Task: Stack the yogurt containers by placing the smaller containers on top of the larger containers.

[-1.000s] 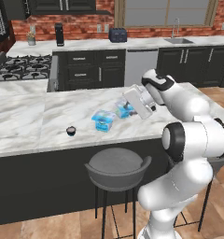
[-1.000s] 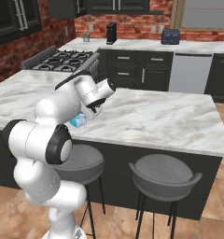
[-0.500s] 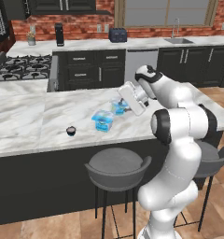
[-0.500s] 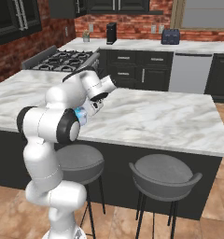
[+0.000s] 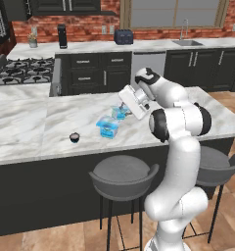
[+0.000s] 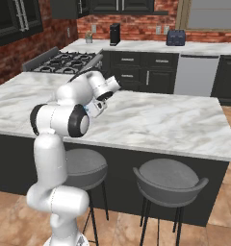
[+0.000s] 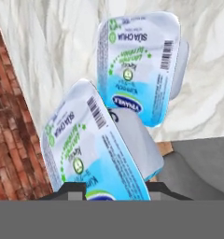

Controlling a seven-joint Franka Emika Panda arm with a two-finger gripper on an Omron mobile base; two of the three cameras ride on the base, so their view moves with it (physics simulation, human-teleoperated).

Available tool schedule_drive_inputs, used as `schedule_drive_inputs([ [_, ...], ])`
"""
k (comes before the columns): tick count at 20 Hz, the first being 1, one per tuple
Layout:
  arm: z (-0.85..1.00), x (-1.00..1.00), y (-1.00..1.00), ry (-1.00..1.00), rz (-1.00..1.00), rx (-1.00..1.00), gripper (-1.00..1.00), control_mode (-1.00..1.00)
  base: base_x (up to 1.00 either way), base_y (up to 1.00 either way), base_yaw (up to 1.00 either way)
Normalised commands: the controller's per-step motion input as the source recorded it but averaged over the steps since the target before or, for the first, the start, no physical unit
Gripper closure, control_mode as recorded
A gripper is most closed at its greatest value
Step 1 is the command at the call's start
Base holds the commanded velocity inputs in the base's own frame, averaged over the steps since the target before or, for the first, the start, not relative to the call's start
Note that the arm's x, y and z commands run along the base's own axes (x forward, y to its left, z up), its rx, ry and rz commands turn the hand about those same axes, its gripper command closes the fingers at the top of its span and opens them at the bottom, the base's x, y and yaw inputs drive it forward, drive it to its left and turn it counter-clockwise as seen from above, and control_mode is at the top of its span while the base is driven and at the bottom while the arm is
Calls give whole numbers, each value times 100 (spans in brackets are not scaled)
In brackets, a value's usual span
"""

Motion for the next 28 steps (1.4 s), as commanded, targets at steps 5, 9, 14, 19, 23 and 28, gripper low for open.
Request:
schedule_drive_inputs([
  [5, -23, 29, 7, 6, 2, 0, 100, -100, 0, 0, 0],
  [9, -19, 31, 12, 5, 2, 0, 100, -100, 0, 0, 0],
  [14, -19, 36, 18, 5, 2, 0, 100, -100, 0, 0, 0],
  [19, -16, 28, 7, 5, 2, 0, 100, -100, 0, 0, 0],
  [23, -16, 22, 0, 3, 3, 0, 100, -100, 0, 0, 0],
  [28, -21, 26, 0, 4, 3, 0, 100, -100, 0, 0, 0],
])
